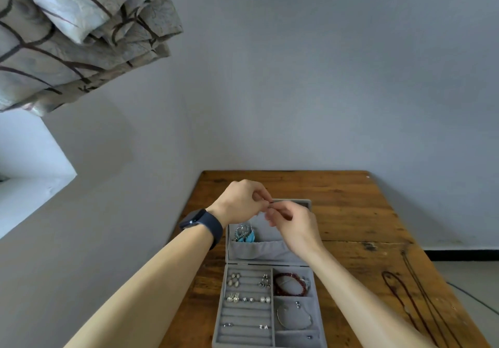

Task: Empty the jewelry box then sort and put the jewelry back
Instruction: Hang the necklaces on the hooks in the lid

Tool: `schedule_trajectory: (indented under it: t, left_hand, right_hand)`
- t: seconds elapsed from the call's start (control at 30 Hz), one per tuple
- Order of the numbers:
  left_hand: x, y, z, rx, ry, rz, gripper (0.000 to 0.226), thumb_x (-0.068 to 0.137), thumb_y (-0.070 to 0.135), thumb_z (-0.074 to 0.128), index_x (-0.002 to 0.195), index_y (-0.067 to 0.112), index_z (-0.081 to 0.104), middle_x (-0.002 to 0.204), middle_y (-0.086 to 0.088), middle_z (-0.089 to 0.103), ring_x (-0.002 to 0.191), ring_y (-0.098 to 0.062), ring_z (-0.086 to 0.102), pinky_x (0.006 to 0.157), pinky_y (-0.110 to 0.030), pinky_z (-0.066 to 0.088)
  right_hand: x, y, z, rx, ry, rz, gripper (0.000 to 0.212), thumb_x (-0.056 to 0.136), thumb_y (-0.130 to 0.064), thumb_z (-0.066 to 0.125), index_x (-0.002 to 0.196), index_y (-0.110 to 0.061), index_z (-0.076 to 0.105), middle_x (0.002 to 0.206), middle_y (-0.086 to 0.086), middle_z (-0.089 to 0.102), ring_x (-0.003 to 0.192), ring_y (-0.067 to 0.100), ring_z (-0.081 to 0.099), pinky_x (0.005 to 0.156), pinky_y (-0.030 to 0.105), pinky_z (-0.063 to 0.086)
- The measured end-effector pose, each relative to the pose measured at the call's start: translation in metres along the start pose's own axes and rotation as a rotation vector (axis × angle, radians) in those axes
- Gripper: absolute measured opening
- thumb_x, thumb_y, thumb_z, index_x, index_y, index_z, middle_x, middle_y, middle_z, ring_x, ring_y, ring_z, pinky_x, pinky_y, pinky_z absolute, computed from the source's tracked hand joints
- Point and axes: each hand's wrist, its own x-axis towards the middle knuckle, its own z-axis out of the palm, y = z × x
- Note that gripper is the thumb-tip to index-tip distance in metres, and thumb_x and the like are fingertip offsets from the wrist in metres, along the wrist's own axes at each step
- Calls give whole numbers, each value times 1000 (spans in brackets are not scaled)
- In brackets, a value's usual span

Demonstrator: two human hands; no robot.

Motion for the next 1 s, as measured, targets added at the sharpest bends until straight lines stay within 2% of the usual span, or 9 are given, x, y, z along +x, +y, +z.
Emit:
schedule_trajectory:
  t: [0.13, 0.27, 0.43, 0.53, 0.6, 0.7, 0.77, 0.87, 1.0]
  left_hand:
    - [-3, -13, 5, 222, 74, 63, 11, 95, 25, 63, 103, 26, 72, 100, 9, 68, 99, -9, 59, 79, -27, 53]
    - [-3, -25, 9, 400, 168, 113, 16, 98, 25, 59, 107, 26, 73, 114, 6, 59, 110, -14, 50, 85, -32, 51]
    - [-2, -34, 16, 181, 123, 25, 36, 83, 22, 66, 116, 35, 62, 127, 5, 51, 115, -16, 50, 89, -32, 53]
    - [1, -35, 15, 80, 5, 3, 29, 75, 26, 73, 96, 42, 62, 120, 7, 55, 111, -15, 53, 84, -27, 50]
    - [2, -36, 16, 73, -28, -2, 23, 71, 39, 75, 89, 45, 61, 113, 10, 58, 109, -15, 55, 87, -31, 49]
    - [0, -38, 18, 208, -20, -7, 34, 71, 56, 75, 101, 45, 63, 123, 13, 54, 113, -12, 51, 103, -41, 37]
    - [-2, -39, 21, 254, -9, -4, 34, 76, 57, 73, 105, 42, 63, 129, 11, 53, 119, -13, 49, 108, -46, 32]
    - [-6, -40, 22, 226, 56, 31, 17, 86, 45, 70, 99, 34, 69, 133, 7, 55, 124, -14, 51, 100, -38, 43]
    - [-10, -41, 22, 223, 166, 39, 7, 91, 38, 68, 90, 32, 69, 125, 9, 60, 116, -14, 53, 96, -36, 43]
  right_hand:
    - [-4, 10, 4, -99, 66, -33, 9, 93, -24, 67, 86, -26, 73, 76, -14, 72, 74, 0, 67, 72, 21, 54]
    - [-5, 14, 7, -156, 109, -67, 8, 91, -24, 69, 94, -27, 77, 85, -18, 73, 83, -4, 66, 77, 19, 53]
    - [0, 10, 7, -269, 10, -111, 13, 94, -29, 67, 102, -29, 76, 93, -18, 74, 86, -3, 67, 80, 23, 56]
    - [6, 7, 4, -288, -53, -125, 14, 95, -31, 66, 105, -31, 75, 95, -18, 74, 87, -3, 66, 80, 23, 56]
    - [9, 4, 2, -292, -78, -125, 14, 95, -32, 66, 105, -32, 76, 95, -18, 74, 89, -3, 66, 79, 21, 54]
    - [10, 1, 2, -247, -95, -114, 13, 95, -31, 66, 103, -34, 76, 93, -21, 73, 90, -6, 65, 77, 12, 48]
    - [10, 1, 3, -227, -103, -108, 13, 95, -30, 66, 102, -34, 76, 93, -22, 73, 91, -8, 64, 76, 8, 45]
    - [11, 0, 5, -261, -122, -115, 13, 96, -29, 65, 102, -32, 76, 94, -20, 72, 91, -7, 63, 78, 9, 46]
    - [10, 1, 6, -353, -71, -150, 15, 96, -28, 65, 106, -28, 76, 97, -16, 73, 91, -2, 65, 83, 19, 53]
